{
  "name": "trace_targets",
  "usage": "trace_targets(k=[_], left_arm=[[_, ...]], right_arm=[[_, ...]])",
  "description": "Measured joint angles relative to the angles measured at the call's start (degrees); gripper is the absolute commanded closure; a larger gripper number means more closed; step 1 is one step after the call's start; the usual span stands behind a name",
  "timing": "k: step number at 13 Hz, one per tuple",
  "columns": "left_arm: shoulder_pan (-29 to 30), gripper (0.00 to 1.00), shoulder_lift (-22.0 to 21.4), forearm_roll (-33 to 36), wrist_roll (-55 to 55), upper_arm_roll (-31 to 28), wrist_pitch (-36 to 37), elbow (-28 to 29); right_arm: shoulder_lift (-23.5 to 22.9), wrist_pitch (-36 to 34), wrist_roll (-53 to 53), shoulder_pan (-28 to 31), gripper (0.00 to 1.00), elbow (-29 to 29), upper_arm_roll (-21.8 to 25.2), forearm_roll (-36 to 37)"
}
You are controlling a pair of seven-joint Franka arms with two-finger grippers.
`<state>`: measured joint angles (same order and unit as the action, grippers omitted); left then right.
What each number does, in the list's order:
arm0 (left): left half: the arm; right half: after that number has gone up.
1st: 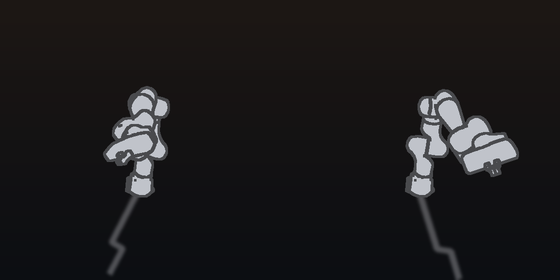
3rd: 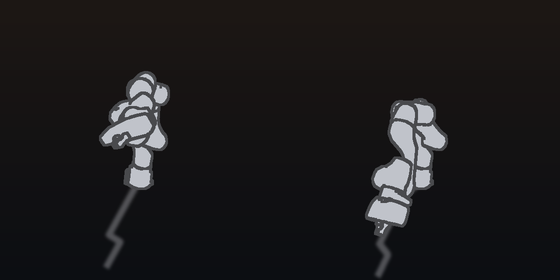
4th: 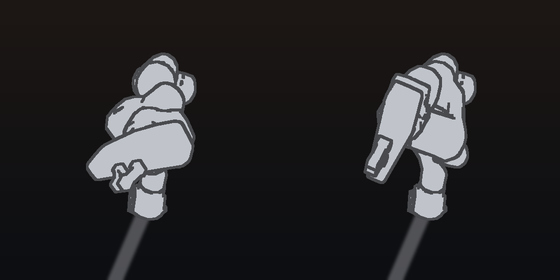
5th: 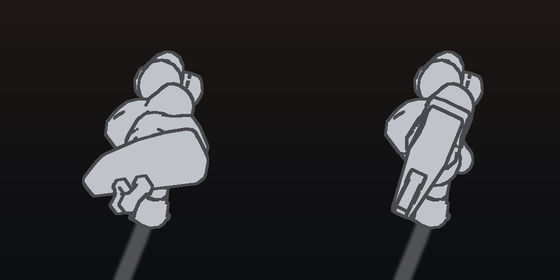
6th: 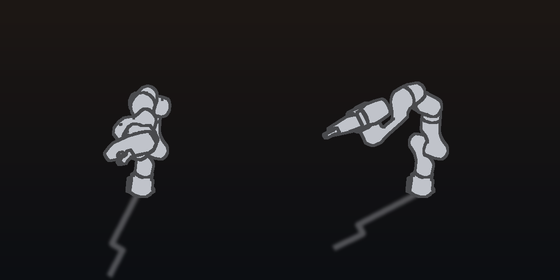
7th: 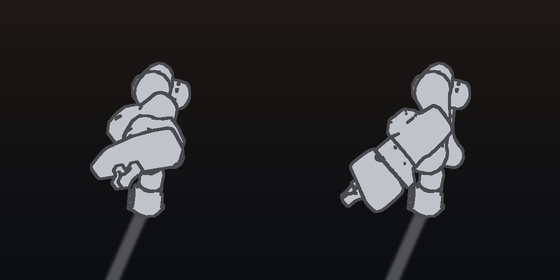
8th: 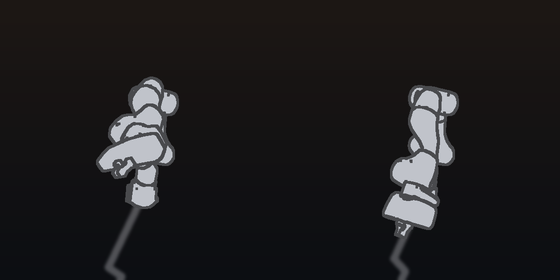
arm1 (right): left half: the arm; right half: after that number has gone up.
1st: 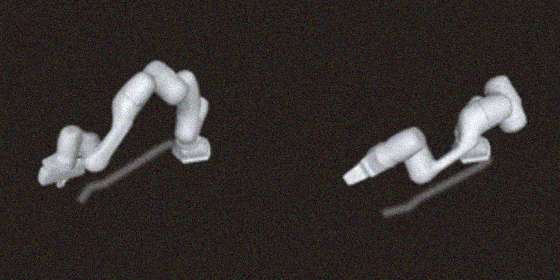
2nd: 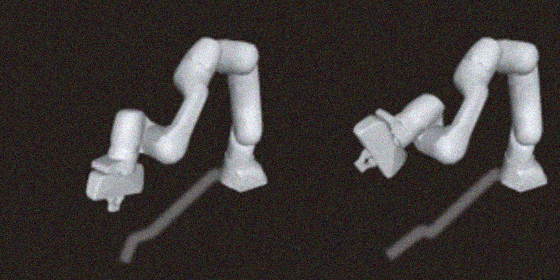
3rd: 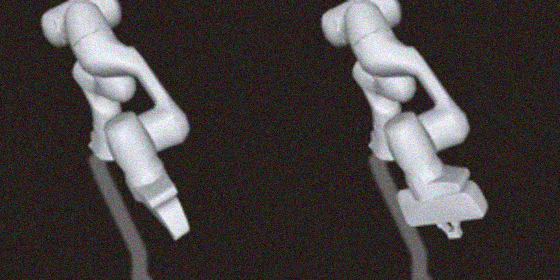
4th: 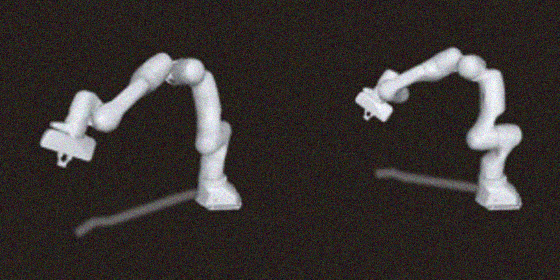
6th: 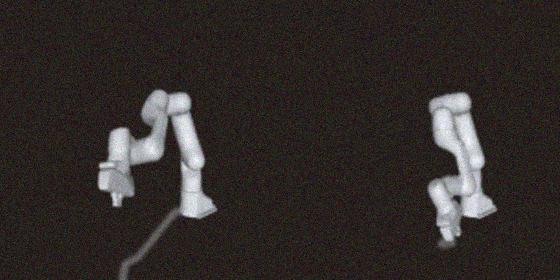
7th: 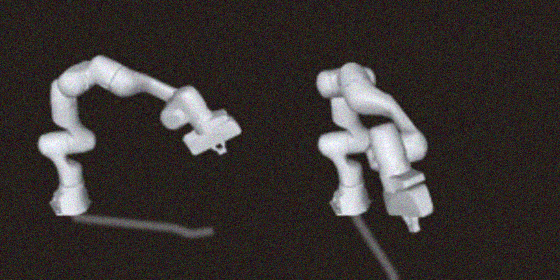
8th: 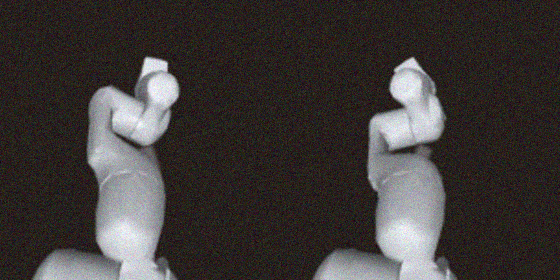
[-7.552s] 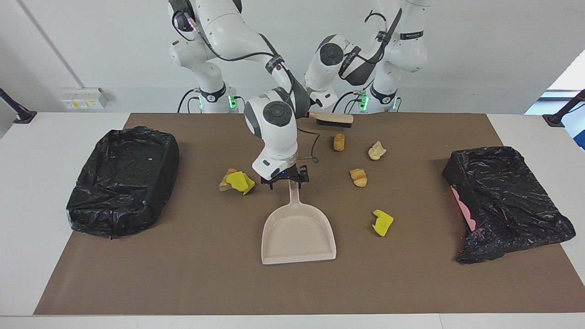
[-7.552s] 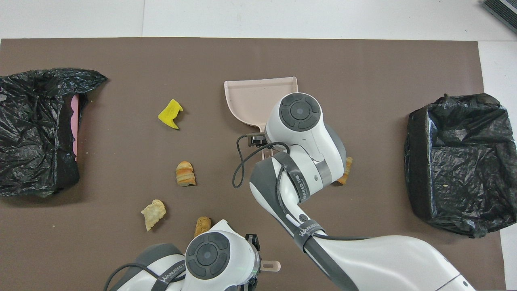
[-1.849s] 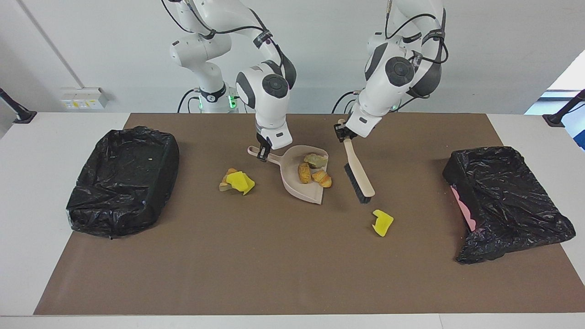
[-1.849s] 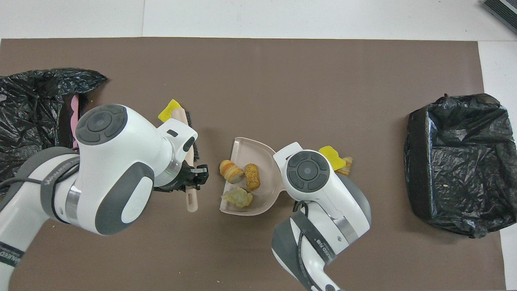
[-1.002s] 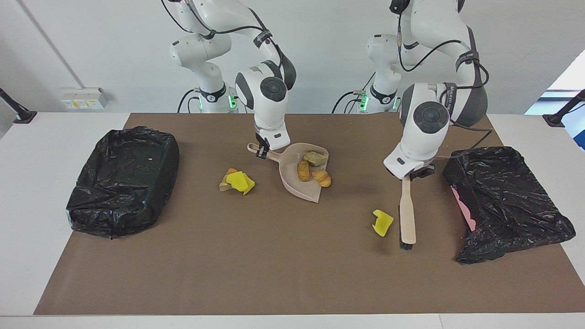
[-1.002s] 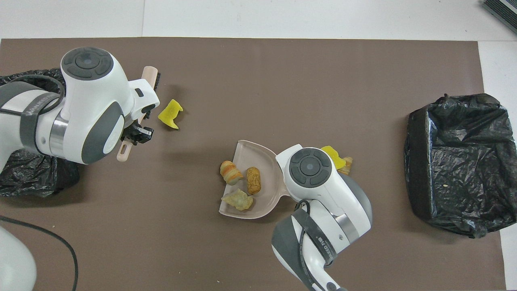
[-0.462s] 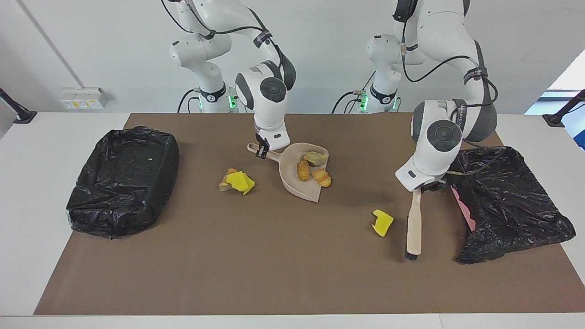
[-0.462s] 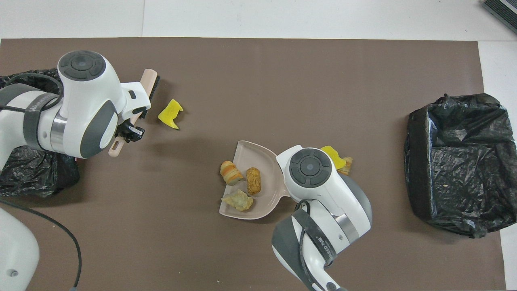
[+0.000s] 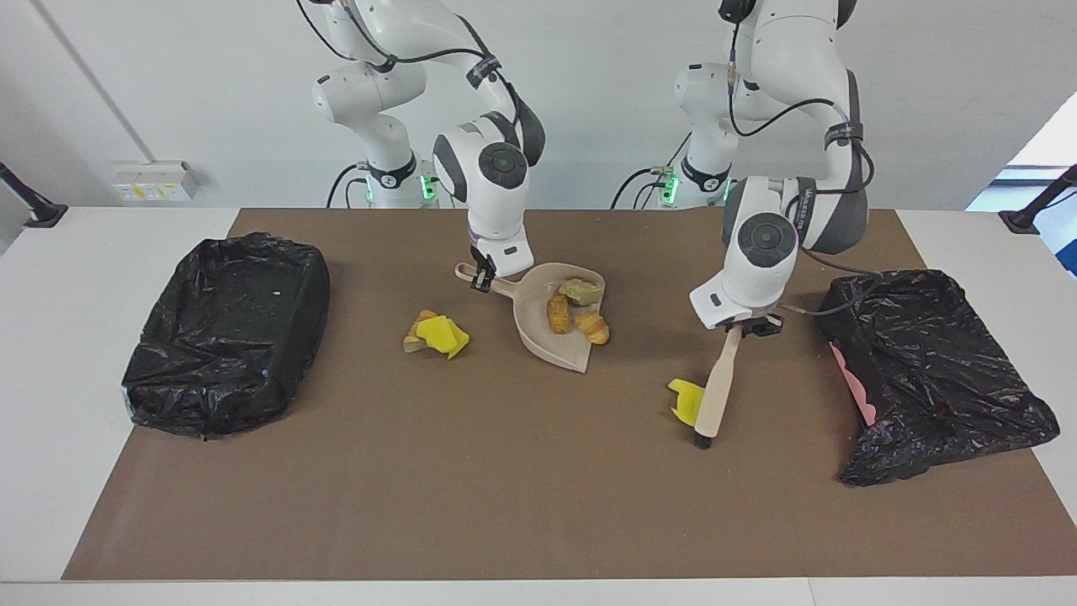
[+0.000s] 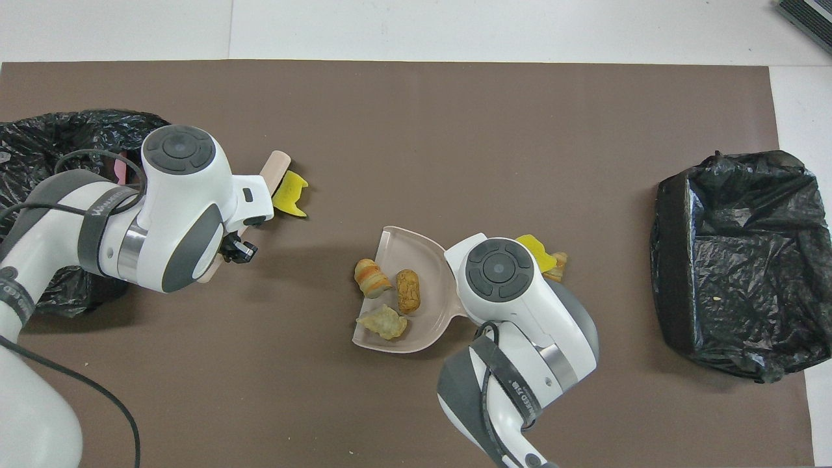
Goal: Sweep and dump trash in bin
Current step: 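Sweep the yellow sponge into the dustpan with the left gripper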
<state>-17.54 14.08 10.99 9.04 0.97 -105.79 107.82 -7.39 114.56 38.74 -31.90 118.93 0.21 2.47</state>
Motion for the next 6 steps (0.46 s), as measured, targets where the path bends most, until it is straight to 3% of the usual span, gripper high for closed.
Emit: trace_targets(k=[6], left_arm=[[-12.3, 1.00, -5.1, -8.3, -6.3, 0.2, 3.6, 6.4]], right_arm=[[0.0, 0.0, 0.0, 0.0, 1.00, 0.0, 0.0, 0.0]])
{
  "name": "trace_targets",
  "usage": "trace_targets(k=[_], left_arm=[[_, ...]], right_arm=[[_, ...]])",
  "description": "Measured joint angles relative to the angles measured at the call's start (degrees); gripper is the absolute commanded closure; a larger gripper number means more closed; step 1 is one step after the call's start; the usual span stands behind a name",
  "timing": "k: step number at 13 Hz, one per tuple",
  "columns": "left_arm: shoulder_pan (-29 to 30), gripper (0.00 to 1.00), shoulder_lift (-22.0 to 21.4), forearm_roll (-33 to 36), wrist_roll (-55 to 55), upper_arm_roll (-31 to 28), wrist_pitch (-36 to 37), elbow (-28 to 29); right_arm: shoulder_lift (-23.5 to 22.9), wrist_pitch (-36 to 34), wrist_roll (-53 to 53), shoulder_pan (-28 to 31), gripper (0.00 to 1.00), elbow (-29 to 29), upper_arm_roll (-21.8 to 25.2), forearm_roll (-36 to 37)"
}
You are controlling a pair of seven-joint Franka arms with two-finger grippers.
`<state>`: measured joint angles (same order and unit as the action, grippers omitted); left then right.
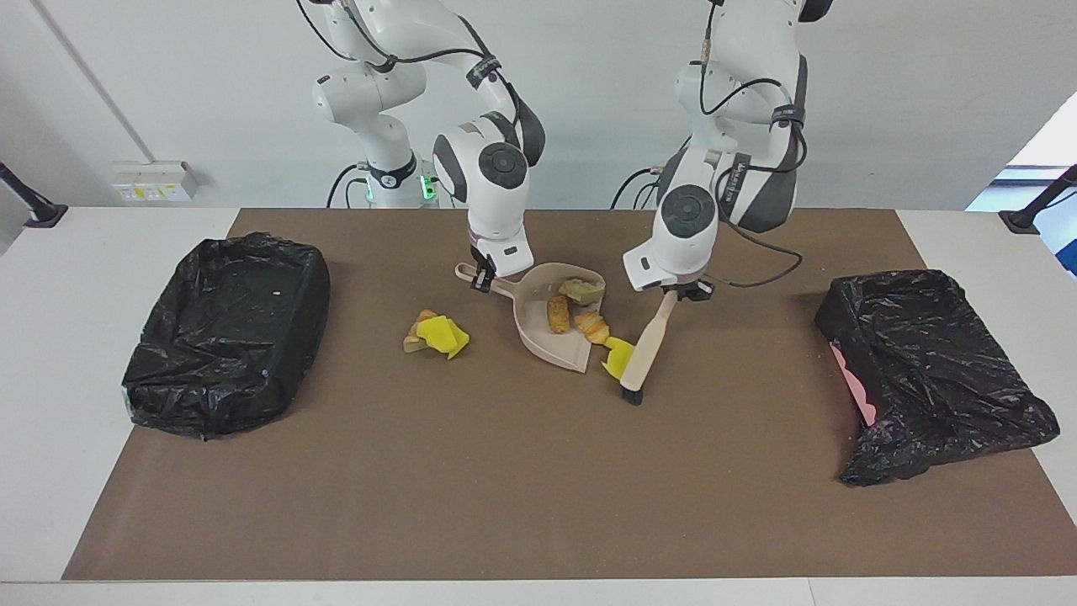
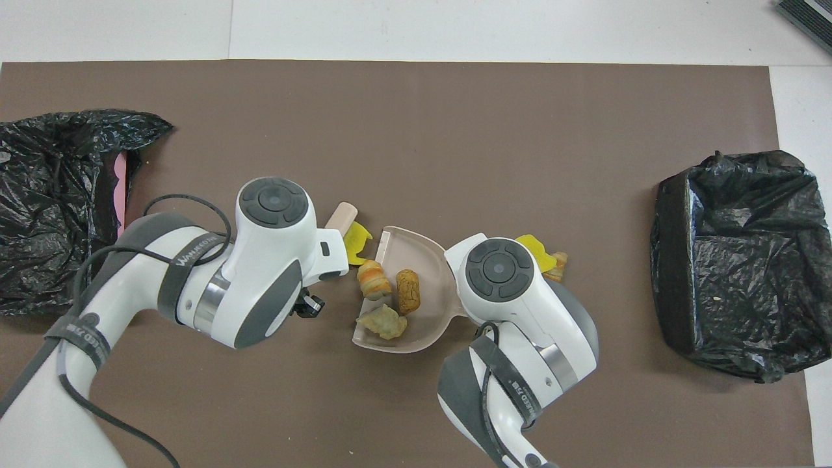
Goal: Sweep and dump trash in bin
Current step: 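Sweep the yellow sponge into the dustpan with the left gripper, then carry the dustpan to the nearer black bag with the right gripper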
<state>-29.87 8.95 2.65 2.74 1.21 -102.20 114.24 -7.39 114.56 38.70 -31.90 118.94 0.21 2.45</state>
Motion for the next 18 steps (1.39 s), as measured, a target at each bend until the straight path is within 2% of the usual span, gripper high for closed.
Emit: trace_targets(k=[4, 6, 10, 13, 18], left_arm=[[-7.7, 1.00, -2.6, -6.0, -10.8, 0.1, -0.1, 2.1], [-9.5, 1.00, -3.0, -7.4, -14.6, 0.1, -0.2, 1.9], [-9.5, 1.00, -4.9, -7.6, -17.4, -1.5, 0.6, 0.3], [-9.4, 1.00, -7.2, -7.6, -25.1, -2.3, 2.0, 0.2], [-9.4, 1.00, -7.3, -7.6, -37.7, -2.2, 0.7, 0.7]], right_arm=[[0.0, 0.0, 0.0, 0.0, 1.00, 0.0, 0.0, 0.0], [0.0, 0.0, 0.0, 0.0, 1.00, 0.0, 0.0, 0.0], [0.0, 0.0, 0.0, 0.0, 1.00, 0.0, 0.0, 0.0], [0.0, 0.0, 0.0, 0.0, 1.00, 0.0, 0.0, 0.0], [0.0, 0.0, 0.0, 0.0, 1.00, 0.0, 0.0, 0.0]])
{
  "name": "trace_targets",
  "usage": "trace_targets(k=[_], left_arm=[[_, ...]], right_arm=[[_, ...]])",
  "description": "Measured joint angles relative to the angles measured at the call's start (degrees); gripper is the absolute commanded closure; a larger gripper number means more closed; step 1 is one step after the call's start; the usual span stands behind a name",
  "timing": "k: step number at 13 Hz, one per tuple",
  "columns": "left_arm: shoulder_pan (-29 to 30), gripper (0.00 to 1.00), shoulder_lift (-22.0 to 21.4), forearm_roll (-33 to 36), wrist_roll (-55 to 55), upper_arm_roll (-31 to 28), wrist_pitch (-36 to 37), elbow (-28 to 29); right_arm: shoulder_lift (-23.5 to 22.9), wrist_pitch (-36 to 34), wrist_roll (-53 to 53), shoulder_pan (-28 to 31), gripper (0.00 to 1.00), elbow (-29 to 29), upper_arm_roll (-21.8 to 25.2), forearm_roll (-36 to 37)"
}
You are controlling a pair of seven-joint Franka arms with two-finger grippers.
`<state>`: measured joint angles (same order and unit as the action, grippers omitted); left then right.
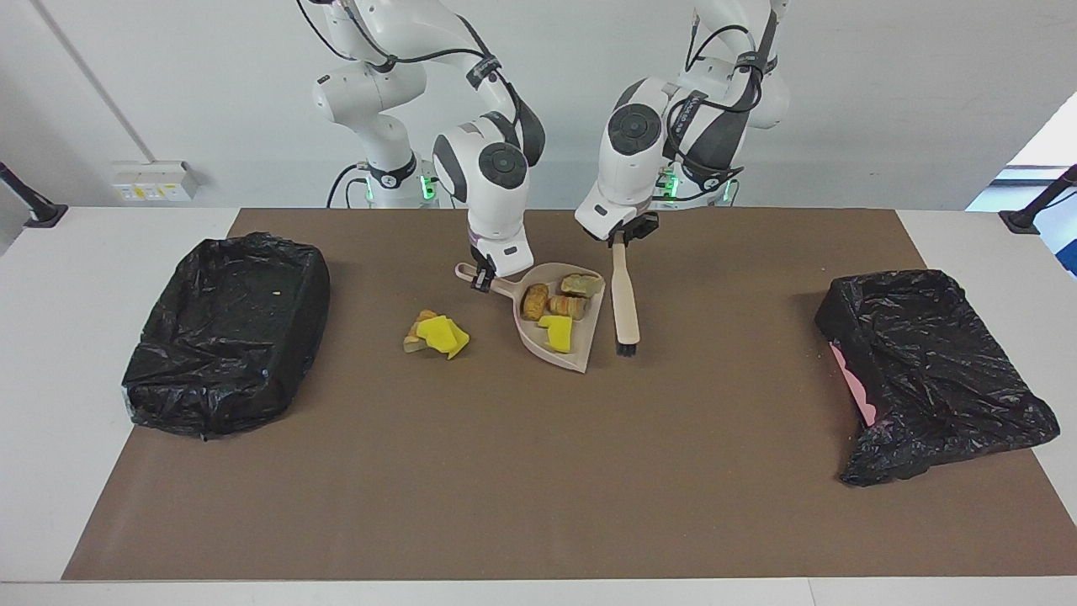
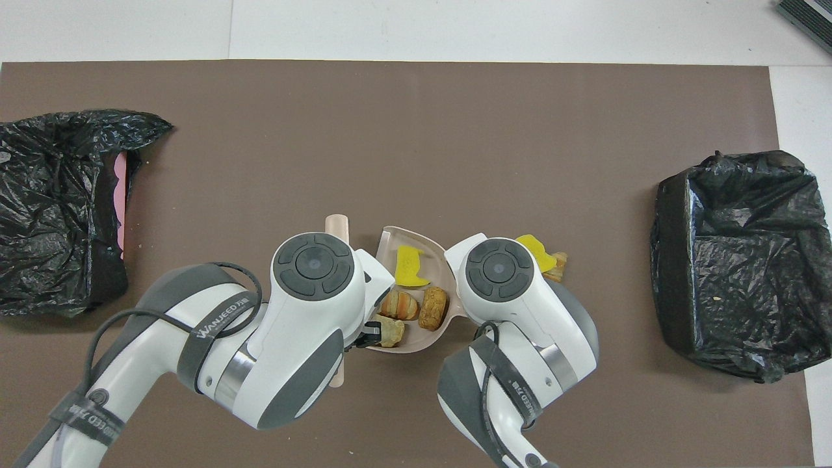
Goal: Sweep and dump trash in bin
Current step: 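Carry the dustpan to the nearer black bag with the right gripper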
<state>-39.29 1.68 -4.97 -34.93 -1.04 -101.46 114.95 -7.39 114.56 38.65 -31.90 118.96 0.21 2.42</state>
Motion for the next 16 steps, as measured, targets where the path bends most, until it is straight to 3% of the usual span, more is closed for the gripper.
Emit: trace_targets(k=[4, 9, 13, 16], left_arm=[[-0.1, 1.00, -1.7, 0.0, -6.3, 0.3, -7.0, 5.3], [-0.1, 1.00, -3.8, -0.1, -7.3, 0.4, -8.5, 8.1], [-0.4, 1.00, -4.1, -0.1, -9.1, 0.8, -9.1, 8.3], [-4.4, 1.00, -5.0, -0.3, -13.1, 1.4, -11.4, 10.5]], right_arm=[[0.0, 0.0, 0.0, 0.0, 1.00, 0.0, 0.0, 0.0], [0.3, -3.0, 0.1, 1.1, 1.00, -0.2, 0.4, 0.0], [4.0, -7.8, 8.3, 8.8, 1.00, -1.3, 0.6, 0.0], [8.8, -9.2, 15.0, 14.2, 1.00, -2.0, 0.8, 0.0]])
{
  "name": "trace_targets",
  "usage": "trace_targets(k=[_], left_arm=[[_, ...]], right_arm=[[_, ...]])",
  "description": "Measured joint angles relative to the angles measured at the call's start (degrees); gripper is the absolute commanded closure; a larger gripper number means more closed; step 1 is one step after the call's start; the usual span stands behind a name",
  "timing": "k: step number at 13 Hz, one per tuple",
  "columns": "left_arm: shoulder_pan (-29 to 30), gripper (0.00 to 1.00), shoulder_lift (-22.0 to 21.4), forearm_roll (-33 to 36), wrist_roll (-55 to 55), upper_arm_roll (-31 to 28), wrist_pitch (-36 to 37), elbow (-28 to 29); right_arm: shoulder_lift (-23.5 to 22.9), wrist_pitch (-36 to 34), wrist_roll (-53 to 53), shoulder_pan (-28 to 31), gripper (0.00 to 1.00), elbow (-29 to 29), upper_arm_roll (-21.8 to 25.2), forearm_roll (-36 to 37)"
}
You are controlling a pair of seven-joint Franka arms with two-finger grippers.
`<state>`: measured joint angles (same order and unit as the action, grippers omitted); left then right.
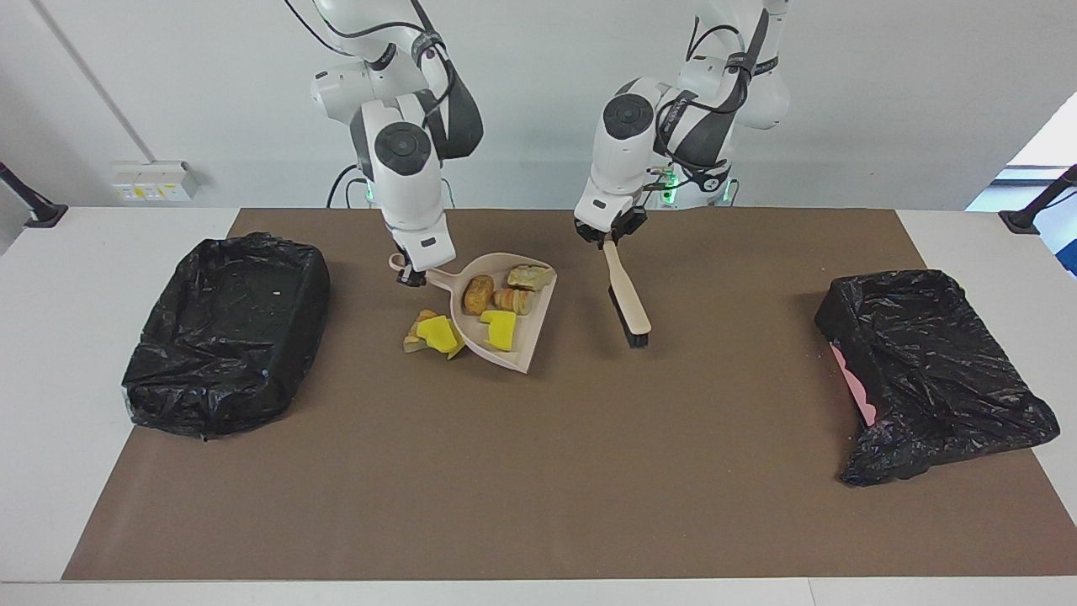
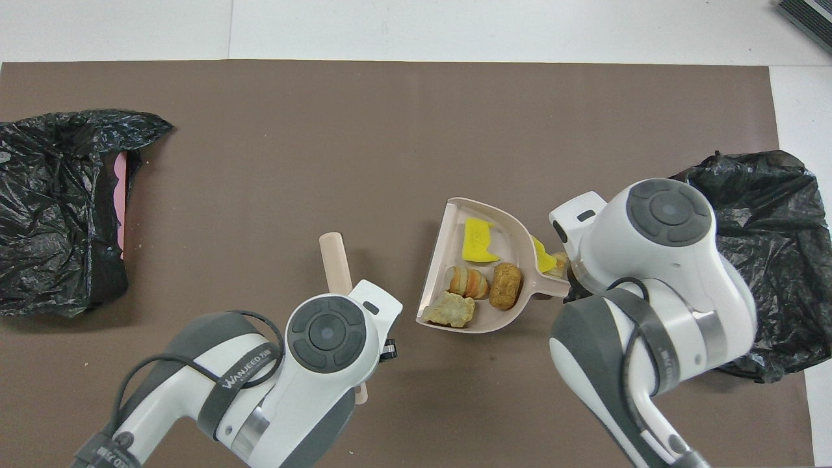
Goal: Sweep and dump trash in bin
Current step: 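Carry the dustpan to the nearer black bag with the right gripper, then tip the dustpan into the black bag with the right gripper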
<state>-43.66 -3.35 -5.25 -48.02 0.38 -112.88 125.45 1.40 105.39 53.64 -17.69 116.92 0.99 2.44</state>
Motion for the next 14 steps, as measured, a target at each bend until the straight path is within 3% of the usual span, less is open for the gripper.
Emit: trace_targets(k=[4, 7, 14], left_arm=[[-10.7, 1.00, -1.5, -0.2, -8.5, 0.4, -6.0, 6.8], [-17.9, 1.00, -2.7, -0.2, -14.1, 0.6, -6.9, 8.8], [-20.7, 0.98, -3.3, -3.6, -14.2, 0.5, -11.6, 13.4]], right_arm=[[5.8, -2.4, 8.9, 9.1, 1.00, -2.8, 0.3, 0.1], [7.4, -3.9, 17.1, 18.7, 1.00, -5.6, 0.5, 0.2], [7.2, -1.7, 33.6, 38.2, 1.00, -7.4, 0.8, 5.0]])
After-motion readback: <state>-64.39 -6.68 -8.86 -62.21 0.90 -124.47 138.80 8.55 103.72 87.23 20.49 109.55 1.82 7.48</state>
